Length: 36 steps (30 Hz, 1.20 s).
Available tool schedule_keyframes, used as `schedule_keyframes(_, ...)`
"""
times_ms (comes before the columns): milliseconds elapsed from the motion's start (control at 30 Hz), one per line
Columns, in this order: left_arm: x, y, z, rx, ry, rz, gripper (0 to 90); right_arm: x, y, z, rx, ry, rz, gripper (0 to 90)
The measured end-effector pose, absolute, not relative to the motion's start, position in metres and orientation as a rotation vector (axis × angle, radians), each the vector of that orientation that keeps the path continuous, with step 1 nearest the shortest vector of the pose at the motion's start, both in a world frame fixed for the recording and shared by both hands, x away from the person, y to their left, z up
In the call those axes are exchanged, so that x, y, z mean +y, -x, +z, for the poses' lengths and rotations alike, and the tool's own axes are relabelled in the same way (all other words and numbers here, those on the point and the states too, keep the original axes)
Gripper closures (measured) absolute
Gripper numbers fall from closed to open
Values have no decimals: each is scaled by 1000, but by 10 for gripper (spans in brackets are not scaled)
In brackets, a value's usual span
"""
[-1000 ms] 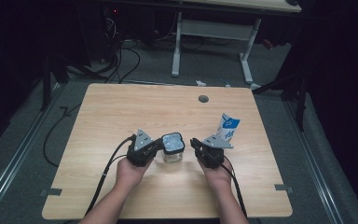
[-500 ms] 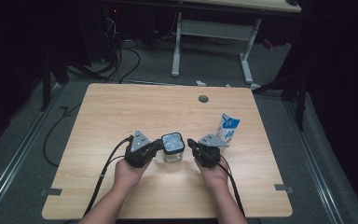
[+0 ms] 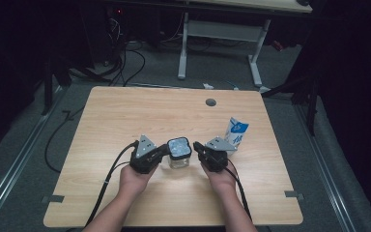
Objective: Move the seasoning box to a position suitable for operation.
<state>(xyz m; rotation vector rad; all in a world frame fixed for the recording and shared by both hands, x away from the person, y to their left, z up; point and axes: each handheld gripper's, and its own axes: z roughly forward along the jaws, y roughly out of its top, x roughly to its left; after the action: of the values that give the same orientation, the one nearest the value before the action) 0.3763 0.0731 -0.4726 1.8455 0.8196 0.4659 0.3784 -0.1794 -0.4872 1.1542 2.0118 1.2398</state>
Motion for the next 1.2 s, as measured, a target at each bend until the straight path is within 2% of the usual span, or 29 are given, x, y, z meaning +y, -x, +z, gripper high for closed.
schedule_keyframes(567,81,-377,-484,855,-1861,465,898,-179,-376,-485,2019,-1129,1260,850)
schedule_keyframes(833,81,-377,-472,840,-1831,467,899,-178,-376,-485,2019,-1131,1264,840)
schedule_keyframes(1200,75,-380,-475,829,-1835,457,899,-178,-376,-486,2030,-1122,1255,845)
